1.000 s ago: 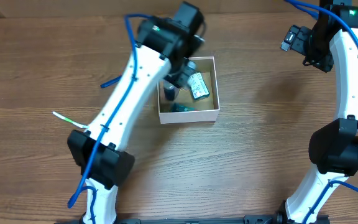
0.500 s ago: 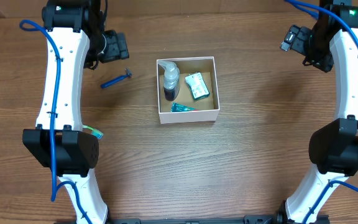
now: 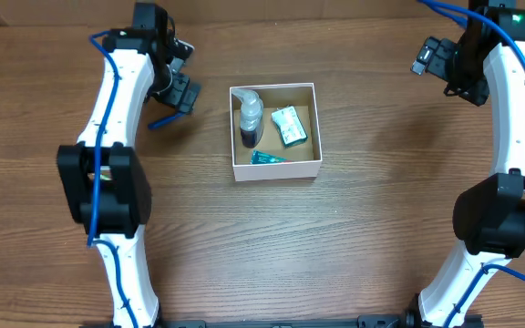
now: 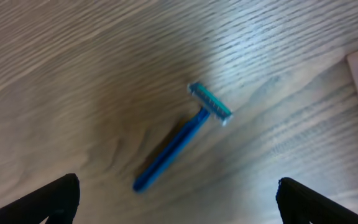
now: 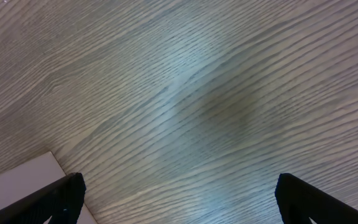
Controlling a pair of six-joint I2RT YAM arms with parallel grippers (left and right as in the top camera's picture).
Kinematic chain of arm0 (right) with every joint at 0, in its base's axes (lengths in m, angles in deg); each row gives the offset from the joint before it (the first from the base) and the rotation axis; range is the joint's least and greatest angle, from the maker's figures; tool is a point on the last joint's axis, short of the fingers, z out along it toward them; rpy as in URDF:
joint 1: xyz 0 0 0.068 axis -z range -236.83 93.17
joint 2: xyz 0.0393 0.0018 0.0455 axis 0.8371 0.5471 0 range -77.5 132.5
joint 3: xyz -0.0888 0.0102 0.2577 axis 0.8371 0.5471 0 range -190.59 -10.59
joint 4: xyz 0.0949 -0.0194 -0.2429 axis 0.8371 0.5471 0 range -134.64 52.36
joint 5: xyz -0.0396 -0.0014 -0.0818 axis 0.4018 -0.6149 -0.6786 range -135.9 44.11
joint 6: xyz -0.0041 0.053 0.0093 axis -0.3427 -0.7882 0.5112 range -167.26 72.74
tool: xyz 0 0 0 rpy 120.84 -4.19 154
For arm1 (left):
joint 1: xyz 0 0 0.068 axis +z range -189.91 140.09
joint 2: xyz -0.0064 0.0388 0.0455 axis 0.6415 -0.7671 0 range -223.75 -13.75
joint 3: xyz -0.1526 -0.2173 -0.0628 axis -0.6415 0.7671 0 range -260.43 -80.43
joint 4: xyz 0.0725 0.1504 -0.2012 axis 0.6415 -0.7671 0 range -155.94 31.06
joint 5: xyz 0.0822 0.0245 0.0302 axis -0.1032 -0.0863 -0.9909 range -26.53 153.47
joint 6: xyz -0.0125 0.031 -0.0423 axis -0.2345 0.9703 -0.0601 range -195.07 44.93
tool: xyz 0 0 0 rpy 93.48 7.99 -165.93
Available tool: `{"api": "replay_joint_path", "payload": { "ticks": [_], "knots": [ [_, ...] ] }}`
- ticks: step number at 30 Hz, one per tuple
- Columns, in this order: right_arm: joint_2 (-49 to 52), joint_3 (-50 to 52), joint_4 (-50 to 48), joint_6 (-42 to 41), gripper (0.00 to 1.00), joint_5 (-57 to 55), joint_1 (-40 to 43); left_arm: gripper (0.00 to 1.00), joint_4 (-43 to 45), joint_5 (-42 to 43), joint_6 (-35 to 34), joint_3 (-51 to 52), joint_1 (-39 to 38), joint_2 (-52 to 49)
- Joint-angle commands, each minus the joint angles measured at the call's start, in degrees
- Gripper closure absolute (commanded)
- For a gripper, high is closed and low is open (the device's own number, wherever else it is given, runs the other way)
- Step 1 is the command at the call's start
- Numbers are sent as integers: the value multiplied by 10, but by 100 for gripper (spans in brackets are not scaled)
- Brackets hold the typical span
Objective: Pack container
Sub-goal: 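Move left gripper to the blue razor and grasp it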
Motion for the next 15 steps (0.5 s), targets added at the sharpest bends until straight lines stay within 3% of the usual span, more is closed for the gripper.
{"api": "replay_joint_path", "payload": {
  "ticks": [1, 11, 15],
  "knots": [
    [-19, -11, -2, -5, 0, -4, -3, 2, 21, 24, 73, 4, 3, -43],
    [-19, -11, -2, -5, 0, -4, -3, 0, 70, 16, 79, 5, 8, -97],
    [-19, -11, -2, -5, 0, -4, -3, 6, 66, 16, 79, 7, 23, -116]
  ]
}}
